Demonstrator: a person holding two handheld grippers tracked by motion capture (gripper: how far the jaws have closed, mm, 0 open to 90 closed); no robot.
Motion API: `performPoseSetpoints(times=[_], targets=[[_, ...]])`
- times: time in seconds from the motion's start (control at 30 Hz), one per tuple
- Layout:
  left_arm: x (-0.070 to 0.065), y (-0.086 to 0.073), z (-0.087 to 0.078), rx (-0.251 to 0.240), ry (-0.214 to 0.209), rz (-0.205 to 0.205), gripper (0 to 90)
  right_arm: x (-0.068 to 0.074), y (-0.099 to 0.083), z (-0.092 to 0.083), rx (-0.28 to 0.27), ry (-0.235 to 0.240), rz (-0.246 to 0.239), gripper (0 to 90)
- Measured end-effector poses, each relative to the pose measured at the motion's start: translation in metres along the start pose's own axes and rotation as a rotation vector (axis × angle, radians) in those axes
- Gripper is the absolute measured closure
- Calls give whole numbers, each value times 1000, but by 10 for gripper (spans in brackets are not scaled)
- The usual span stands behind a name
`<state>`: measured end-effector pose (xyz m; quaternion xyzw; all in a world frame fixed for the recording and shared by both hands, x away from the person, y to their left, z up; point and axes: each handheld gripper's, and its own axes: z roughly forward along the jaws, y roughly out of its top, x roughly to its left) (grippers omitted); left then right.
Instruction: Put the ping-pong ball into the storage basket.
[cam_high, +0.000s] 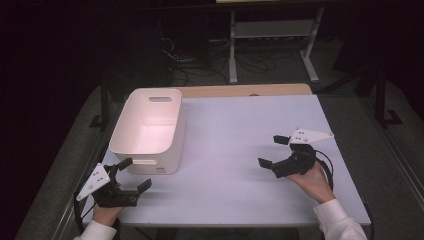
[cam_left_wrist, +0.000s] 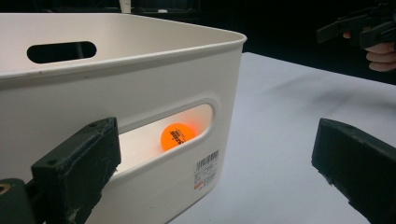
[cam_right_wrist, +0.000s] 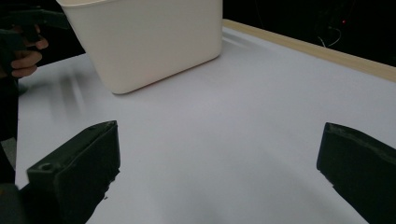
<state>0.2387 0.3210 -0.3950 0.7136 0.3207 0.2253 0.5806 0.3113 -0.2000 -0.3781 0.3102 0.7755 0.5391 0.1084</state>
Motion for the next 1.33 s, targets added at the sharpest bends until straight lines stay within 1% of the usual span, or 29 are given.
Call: performPoseSetpoints(times=[0.07,0.13,0.2,0.27,0.3,0.37,0.4,0.47,0.57,0.63,0.73,0.77,0.93,1.07,1.1,1.17,1.3,1.33], targets=[[0,0,0,-2,0,-2,8,-1,-3,-3,-6,-13,-6,0],[0,0,0,0,0,-2,8,-1,-5,-5,-13,-15,3,0],[0,0,-1,1,0,0,9,-2,-8,-7,-17,-24,-3,0],[0,0,-1,1,1,1,8,-2,-11,-9,-25,-32,4,0],[1,0,-1,5,3,6,8,-2,-12,-10,-31,-37,0,0],[1,0,-2,3,2,10,8,-2,-14,-13,-35,-44,8,0],[0,0,-1,-6,0,4,8,-3,-15,-14,-38,-50,5,0],[0,0,-2,-6,-2,5,8,-3,-17,-16,-43,-55,12,0],[0,0,-3,-7,-1,5,8,-4,-20,-20,-53,-67,10,0],[0,0,-3,-8,-2,3,8,-4,-22,-23,-61,-78,1,0],[0,0,-3,-10,-4,0,8,-4,-24,-29,-69,-90,-1,0],[0,0,-3,-12,-6,0,8,-4,-25,-31,-68,-96,6,0],[0,0,-4,-11,-8,4,8,-5,-34,-39,-82,-126,9,0],[0,1,-5,-8,-8,1,8,-5,-40,-45,-115,-144,3,0],[-1,0,-5,-19,-8,-4,8,-5,-42,-47,-128,-149,0,0],[-1,0,-6,-15,-9,1,8,-5,-44,-50,-144,-155,1,0],[-1,1,-5,-13,-12,-1,8,-2,-47,-55,-152,-166,16,0],[0,1,-5,-3,-10,5,8,-1,-48,-55,-156,-167,17,0]])
